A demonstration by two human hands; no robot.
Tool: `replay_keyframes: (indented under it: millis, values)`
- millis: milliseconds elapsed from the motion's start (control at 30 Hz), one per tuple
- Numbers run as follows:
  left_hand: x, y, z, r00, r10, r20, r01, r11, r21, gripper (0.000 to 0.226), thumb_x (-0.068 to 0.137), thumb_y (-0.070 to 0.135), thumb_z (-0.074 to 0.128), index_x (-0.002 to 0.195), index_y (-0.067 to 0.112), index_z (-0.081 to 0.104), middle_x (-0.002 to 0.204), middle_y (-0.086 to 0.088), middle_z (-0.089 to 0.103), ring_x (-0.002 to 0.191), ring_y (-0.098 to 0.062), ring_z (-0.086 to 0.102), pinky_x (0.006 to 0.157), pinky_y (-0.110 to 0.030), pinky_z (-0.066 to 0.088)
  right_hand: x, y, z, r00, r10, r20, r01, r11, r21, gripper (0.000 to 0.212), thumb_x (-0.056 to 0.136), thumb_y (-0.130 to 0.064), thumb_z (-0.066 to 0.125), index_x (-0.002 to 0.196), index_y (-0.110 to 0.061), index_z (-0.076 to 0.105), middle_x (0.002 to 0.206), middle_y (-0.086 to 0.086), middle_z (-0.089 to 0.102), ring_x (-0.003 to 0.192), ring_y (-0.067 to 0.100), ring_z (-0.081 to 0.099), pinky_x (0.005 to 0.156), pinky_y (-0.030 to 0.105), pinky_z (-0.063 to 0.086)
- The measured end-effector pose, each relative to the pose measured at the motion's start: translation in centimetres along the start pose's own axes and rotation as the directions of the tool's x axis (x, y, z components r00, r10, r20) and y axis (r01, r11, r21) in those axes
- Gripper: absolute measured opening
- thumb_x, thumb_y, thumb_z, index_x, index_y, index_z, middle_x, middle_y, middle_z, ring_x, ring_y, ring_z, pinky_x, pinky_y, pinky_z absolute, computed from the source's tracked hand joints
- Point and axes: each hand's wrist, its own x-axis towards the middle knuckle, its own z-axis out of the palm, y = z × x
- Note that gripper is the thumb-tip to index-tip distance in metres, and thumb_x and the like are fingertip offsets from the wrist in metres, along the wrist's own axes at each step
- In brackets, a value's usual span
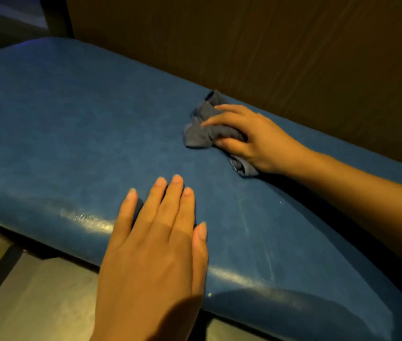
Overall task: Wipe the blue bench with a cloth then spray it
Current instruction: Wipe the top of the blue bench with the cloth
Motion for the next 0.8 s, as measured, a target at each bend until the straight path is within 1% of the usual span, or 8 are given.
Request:
replay_keyframes:
  millis: [133, 233, 300, 400, 500, 633, 700, 800]
  values:
    - [0.1, -0.1, -0.2, 0.999, 0.008, 0.033, -0.009, 0.999, 0.038, 0.070, 0.098, 0.036, 0.006, 0.117, 0.002, 0.065, 0.126, -0.015, 0.062, 0.121, -0.027, 0.056, 0.106, -0.036, 0.019, 2.7, 3.4, -1.0, 0.996, 0.091, -0.019, -0.092, 0.995, -0.044, 0.039, 0.090, -0.035, 0.052, 0.129, -0.029, 0.052, 0.139, 0.003, 0.048, 0.131, 0.025, 0.041, 0.102, 0.056, 0.036]
    - [0.0, -0.1, -0.2, 1.000, 0.019, -0.012, -0.018, 0.999, 0.048, 0.070, 0.098, 0.036, 0.006, 0.118, 0.002, 0.064, 0.127, -0.015, 0.061, 0.123, -0.025, 0.047, 0.107, -0.034, 0.016, 3.3, 5.3, -2.2, 0.974, 0.224, -0.034, -0.224, 0.974, -0.021, 0.035, 0.091, -0.030, 0.054, 0.126, -0.025, 0.053, 0.131, 0.005, 0.055, 0.121, 0.027, 0.050, 0.100, 0.048, 0.040]
    - [0.0, -0.2, -0.1, 0.999, 0.032, -0.028, -0.030, 0.997, 0.066, 0.069, 0.098, 0.035, 0.007, 0.118, 0.001, 0.064, 0.126, -0.016, 0.061, 0.121, -0.030, 0.051, 0.105, -0.037, 0.021, 2.8, 6.1, -2.6, 0.959, 0.280, -0.049, -0.281, 0.959, -0.017, 0.034, 0.092, -0.030, 0.054, 0.125, -0.023, 0.053, 0.130, 0.006, 0.056, 0.118, 0.028, 0.052, 0.098, 0.043, 0.042]
    - [0.1, -0.2, -0.1, 0.999, 0.042, -0.023, -0.040, 0.997, 0.068, 0.068, 0.098, 0.034, 0.008, 0.117, 0.001, 0.064, 0.126, -0.017, 0.061, 0.119, -0.034, 0.055, 0.104, -0.037, 0.022, 1.4, 5.8, -2.5, 0.938, 0.328, -0.112, -0.334, 0.942, -0.041, 0.032, 0.093, -0.031, 0.052, 0.124, -0.024, 0.054, 0.129, 0.007, 0.056, 0.117, 0.030, 0.052, 0.094, 0.042, 0.042]
    - [0.2, -0.2, -0.1, 0.999, 0.032, 0.005, -0.032, 0.999, 0.037, 0.069, 0.098, 0.035, 0.007, 0.119, 0.001, 0.063, 0.127, -0.016, 0.060, 0.123, -0.024, 0.040, 0.105, -0.033, 0.017, -0.8, 4.9, -2.3, 0.934, 0.319, -0.160, -0.331, 0.942, -0.058, 0.029, 0.093, -0.030, 0.051, 0.121, -0.024, 0.056, 0.128, 0.006, 0.056, 0.117, 0.028, 0.051, 0.089, 0.039, 0.040]
    - [0.2, 0.2, 0.0, 0.999, -0.002, 0.032, 0.002, 1.000, -0.010, 0.070, 0.097, 0.036, 0.006, 0.120, 0.002, 0.062, 0.129, -0.015, 0.060, 0.123, -0.022, 0.037, 0.107, -0.029, 0.010, -4.1, 3.2, -1.6, 0.952, 0.249, -0.180, -0.260, 0.965, -0.043, 0.027, 0.092, -0.028, 0.053, 0.118, -0.025, 0.058, 0.131, 0.000, 0.053, 0.121, 0.021, 0.049, 0.084, 0.029, 0.035]
    - [0.2, 0.4, 0.1, 1.000, -0.019, 0.015, 0.019, 1.000, -0.020, 0.069, 0.097, 0.035, 0.007, 0.118, 0.001, 0.063, 0.128, -0.015, 0.060, 0.124, -0.022, 0.041, 0.107, -0.029, 0.011, -5.1, 1.9, -1.1, 0.959, 0.230, -0.168, -0.241, 0.970, -0.046, 0.029, 0.092, -0.032, 0.052, 0.120, -0.029, 0.058, 0.134, -0.003, 0.051, 0.125, 0.017, 0.047, 0.085, 0.027, 0.033]
    - [0.2, 0.6, 0.4, 0.998, -0.020, -0.056, 0.020, 1.000, -0.005, 0.054, 0.093, 0.029, 0.026, 0.116, 0.000, 0.065, 0.126, -0.016, 0.061, 0.121, -0.028, 0.054, 0.107, -0.030, 0.012, -6.2, -0.5, -0.3, 0.977, 0.187, -0.106, -0.194, 0.979, -0.066, 0.042, 0.085, -0.046, 0.043, 0.126, -0.042, 0.051, 0.139, -0.004, 0.045, 0.130, 0.017, 0.042, 0.096, 0.038, 0.036]
